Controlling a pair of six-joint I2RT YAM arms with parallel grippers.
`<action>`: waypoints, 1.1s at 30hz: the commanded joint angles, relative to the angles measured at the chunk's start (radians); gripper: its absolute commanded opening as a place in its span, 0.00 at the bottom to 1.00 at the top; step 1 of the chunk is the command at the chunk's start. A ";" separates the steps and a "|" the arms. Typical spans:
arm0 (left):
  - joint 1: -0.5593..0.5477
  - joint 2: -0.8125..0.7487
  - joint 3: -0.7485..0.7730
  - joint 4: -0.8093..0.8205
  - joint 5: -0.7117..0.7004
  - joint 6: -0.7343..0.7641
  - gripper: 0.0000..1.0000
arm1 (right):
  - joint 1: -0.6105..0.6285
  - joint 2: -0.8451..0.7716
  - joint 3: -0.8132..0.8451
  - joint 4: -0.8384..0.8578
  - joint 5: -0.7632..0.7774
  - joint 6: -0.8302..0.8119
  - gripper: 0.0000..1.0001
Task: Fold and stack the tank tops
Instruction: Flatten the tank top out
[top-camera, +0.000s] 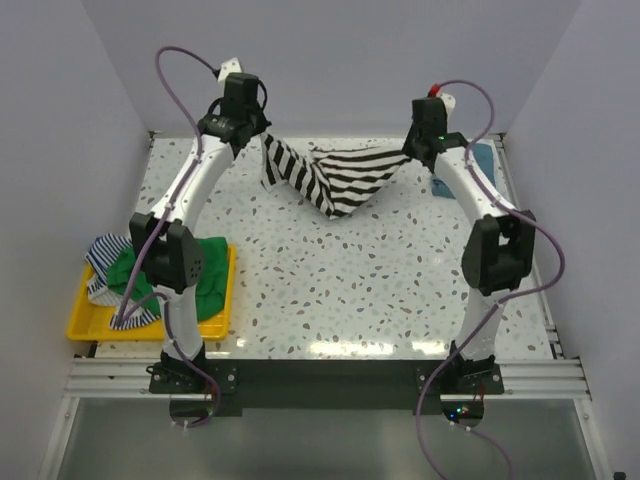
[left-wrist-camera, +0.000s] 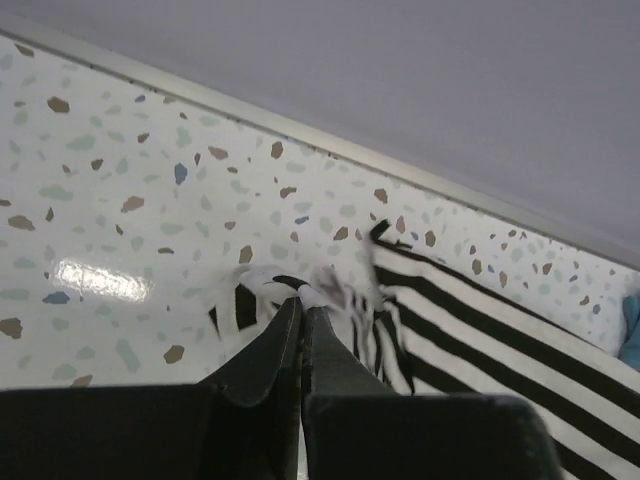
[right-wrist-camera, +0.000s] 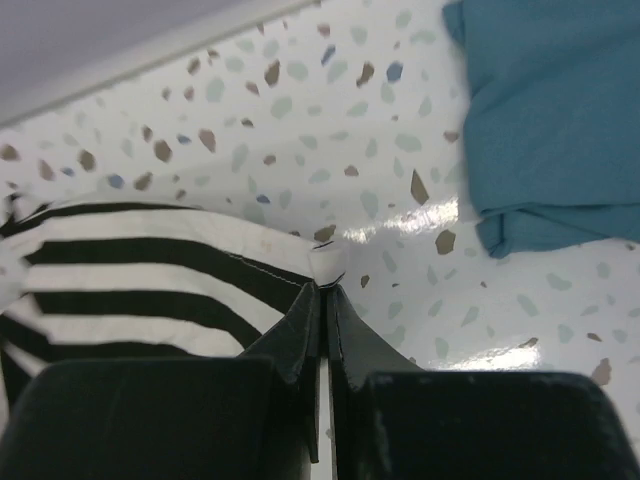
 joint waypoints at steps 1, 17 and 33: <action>0.028 -0.125 0.068 0.000 -0.069 0.070 0.00 | -0.030 -0.209 0.003 0.041 0.043 -0.012 0.00; 0.098 -0.327 -0.808 0.283 0.279 -0.151 0.00 | -0.085 -0.613 -0.726 0.123 0.021 0.129 0.25; 0.149 -0.160 -0.774 0.238 0.314 -0.183 0.00 | 0.024 -0.192 -0.408 0.268 -0.281 -0.028 0.66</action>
